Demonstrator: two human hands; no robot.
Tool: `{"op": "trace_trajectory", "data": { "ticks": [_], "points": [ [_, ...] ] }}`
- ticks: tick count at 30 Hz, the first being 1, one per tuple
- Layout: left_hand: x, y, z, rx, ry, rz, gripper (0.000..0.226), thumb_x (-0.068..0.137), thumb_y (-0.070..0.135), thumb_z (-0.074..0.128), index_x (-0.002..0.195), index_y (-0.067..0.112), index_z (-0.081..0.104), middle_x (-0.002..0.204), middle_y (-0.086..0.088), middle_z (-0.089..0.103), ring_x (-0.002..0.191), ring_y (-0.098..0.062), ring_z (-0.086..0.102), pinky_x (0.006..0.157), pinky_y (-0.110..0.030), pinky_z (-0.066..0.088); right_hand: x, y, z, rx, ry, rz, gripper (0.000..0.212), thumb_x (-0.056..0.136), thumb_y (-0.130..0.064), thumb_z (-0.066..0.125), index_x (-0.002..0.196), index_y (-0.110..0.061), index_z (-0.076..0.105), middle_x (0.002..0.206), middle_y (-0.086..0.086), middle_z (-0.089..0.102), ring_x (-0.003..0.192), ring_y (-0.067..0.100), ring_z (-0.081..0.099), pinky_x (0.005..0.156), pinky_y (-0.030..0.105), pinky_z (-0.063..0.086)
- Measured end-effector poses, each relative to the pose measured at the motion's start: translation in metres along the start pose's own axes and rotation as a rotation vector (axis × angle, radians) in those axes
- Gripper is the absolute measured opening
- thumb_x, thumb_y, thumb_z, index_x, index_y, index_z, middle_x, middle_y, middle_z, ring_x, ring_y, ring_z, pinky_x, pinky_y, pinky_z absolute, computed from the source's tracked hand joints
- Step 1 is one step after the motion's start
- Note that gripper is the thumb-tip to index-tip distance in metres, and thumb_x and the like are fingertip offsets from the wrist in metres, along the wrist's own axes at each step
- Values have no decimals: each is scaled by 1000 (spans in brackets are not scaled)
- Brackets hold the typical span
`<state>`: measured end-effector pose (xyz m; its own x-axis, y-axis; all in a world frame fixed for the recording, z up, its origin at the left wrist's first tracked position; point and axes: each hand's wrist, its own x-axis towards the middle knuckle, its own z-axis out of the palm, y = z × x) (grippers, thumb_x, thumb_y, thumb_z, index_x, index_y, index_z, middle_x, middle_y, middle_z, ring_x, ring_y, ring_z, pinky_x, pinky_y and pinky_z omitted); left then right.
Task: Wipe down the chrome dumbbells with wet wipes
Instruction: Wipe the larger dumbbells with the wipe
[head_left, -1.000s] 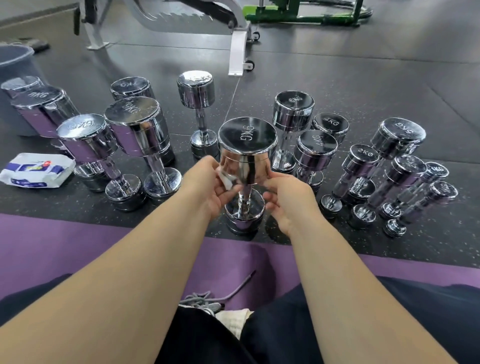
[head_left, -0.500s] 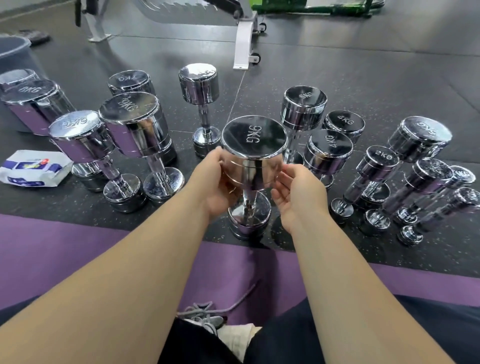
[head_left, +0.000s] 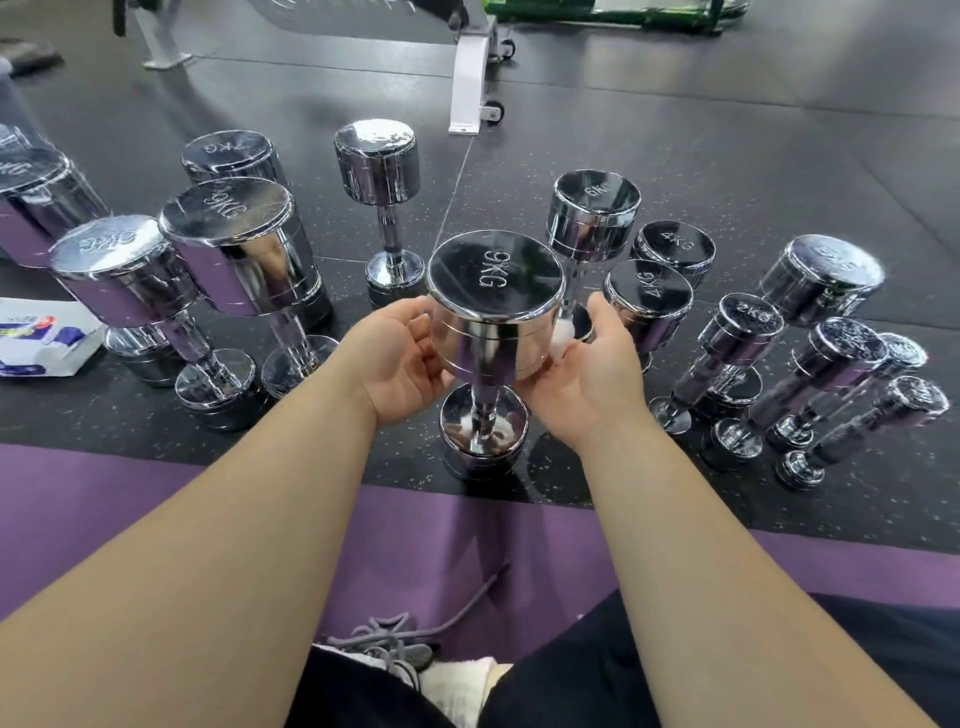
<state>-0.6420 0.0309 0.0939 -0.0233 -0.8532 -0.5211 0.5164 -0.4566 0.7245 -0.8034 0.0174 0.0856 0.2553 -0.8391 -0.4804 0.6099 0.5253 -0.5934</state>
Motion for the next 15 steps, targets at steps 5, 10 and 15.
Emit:
{"op": "trace_trajectory", "data": {
  "ticks": [5,10,15],
  "points": [
    [4,0,0,53,1,7,11,92,17,52,89,14,61,77,3,56,65,-9,52,59,-21,52,-5,2,6,-105,63,-46,44,96,-5,47,54,-12,58,59,1,62,48,10,60,61,29,55],
    [4,-3,-1,61,-37,-57,18,96,27,46,92,20,62,86,5,60,73,-8,55,58,-18,50,-3,-6,2,14,45,-6,24,102,-10,41,86,-8,60,62,2,63,53,11,61,52,23,52],
    [-1,-3,-3,61,53,-102,22,97,30,52,81,20,61,76,8,59,53,-4,57,50,-14,45,-11,-8,-1,-180,54,21,23,99,-19,45,96,-11,66,77,0,62,61,8,44,50,16,39]
  ]
}}
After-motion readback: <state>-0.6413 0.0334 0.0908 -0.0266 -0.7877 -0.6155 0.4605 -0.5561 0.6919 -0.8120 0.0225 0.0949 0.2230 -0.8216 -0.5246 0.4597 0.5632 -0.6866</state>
